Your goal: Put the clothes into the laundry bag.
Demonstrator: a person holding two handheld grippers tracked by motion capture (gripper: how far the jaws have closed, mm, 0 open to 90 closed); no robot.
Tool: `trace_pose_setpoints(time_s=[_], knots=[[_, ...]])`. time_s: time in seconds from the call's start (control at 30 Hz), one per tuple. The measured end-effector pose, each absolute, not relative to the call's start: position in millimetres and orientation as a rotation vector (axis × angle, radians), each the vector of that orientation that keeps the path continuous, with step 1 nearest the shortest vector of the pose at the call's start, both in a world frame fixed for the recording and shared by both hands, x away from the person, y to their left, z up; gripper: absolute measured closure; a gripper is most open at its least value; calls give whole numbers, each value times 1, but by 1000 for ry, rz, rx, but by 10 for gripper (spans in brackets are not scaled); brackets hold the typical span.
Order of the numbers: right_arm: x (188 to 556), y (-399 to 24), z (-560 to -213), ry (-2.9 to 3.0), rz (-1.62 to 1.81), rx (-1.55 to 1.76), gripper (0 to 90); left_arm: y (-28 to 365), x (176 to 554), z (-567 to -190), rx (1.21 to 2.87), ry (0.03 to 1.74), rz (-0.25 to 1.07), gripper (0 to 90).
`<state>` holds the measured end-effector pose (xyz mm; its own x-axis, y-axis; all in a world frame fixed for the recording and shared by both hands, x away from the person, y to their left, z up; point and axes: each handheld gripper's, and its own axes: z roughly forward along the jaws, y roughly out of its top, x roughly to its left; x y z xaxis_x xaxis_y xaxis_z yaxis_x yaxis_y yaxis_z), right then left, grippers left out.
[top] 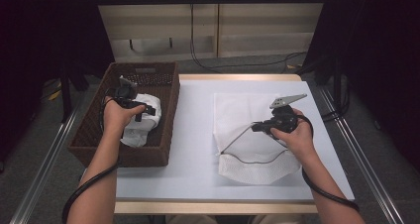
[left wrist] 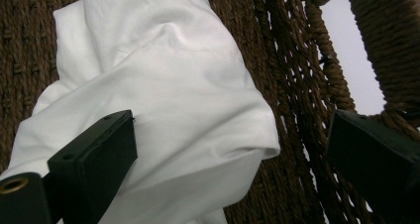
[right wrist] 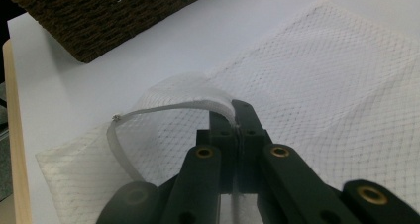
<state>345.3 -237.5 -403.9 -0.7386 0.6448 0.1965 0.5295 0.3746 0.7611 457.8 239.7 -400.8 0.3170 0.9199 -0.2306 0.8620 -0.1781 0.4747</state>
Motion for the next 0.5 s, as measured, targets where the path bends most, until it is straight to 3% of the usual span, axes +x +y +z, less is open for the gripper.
trace_pose_setpoints(time_s=[0.5], knots=[[345,-235,-405,2503,1292,1061,893,238,469,-410,2113,1589,189,27]])
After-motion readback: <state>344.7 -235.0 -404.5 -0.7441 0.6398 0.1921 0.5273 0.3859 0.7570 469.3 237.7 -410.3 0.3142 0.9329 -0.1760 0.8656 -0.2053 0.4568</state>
